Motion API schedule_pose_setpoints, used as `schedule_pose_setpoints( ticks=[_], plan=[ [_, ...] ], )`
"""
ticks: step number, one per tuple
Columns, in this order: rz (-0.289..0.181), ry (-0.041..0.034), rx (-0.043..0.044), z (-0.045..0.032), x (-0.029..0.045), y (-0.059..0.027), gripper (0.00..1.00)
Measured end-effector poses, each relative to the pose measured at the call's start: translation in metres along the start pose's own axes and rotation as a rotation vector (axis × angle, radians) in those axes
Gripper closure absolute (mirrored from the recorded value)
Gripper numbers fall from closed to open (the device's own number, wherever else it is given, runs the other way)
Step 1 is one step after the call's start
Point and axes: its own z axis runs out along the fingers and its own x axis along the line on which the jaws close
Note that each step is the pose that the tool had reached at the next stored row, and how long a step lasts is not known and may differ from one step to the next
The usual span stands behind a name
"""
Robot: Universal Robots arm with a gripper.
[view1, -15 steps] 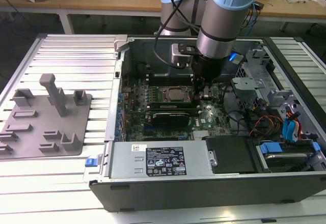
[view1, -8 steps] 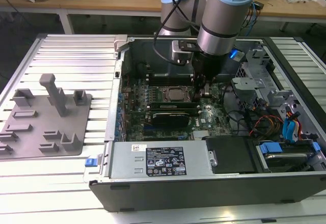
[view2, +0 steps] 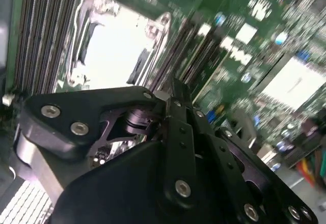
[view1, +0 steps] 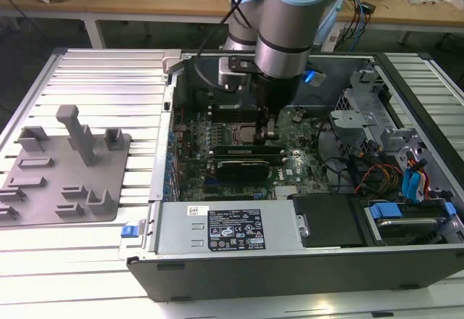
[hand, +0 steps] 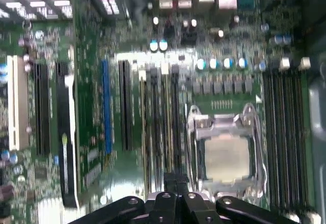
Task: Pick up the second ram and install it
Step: 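Press down the second ram until it locks into place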
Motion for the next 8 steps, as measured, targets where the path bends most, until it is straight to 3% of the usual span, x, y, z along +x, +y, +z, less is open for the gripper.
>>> schedule_pose_setpoints(
  ticks=[3,8],
  plan=[
    [0.000,-0.0003,0.0011,0.0012,0.0014,0.0284,0.92],
    [0.000,-0.0001,0.0013,0.0028,0.0020,0.0387,0.92]
  ],
)
